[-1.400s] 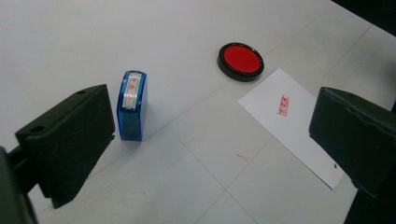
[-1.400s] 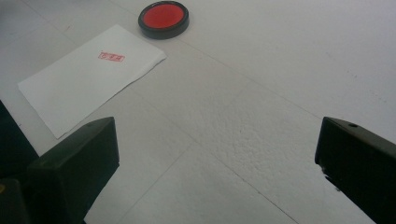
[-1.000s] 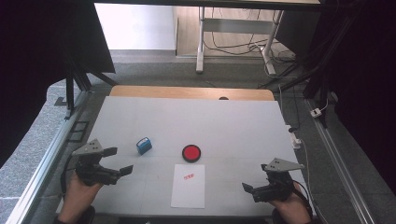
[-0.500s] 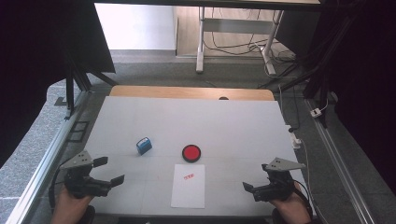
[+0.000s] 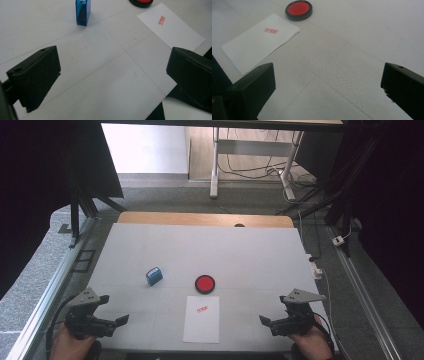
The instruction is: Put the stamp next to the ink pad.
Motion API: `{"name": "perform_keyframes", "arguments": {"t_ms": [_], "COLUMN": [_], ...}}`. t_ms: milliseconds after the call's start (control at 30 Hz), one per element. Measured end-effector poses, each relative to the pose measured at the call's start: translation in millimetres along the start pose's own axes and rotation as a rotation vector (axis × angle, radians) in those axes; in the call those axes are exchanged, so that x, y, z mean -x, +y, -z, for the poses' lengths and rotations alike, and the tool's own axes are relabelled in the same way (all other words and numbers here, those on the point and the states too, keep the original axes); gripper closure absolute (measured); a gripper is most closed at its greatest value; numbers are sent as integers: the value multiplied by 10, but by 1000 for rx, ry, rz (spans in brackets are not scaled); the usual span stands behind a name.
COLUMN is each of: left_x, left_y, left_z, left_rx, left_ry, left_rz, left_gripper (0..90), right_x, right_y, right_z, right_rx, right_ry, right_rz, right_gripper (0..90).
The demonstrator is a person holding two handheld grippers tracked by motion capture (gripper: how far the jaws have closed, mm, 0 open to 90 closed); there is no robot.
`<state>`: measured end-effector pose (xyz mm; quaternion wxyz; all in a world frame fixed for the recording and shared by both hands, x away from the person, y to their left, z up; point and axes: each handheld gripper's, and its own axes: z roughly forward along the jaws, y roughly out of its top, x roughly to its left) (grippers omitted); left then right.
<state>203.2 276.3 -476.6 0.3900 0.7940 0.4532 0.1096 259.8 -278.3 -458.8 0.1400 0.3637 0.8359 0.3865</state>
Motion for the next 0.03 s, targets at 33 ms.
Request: {"name": "perform_keyframes", "arguments": {"t_ms": [33], "left_x": [3], "left_y": [7], "left_z": [-7], "left_rx": [-3], "left_ry": [1], "left_rz": [-2], "left_gripper": [0], "right_x": [2], "right_y": [-1], "right_z": [-3], "right_rx": [-2], "right_ry": [-1], "right_rz": [1], "right_gripper": [0]}}
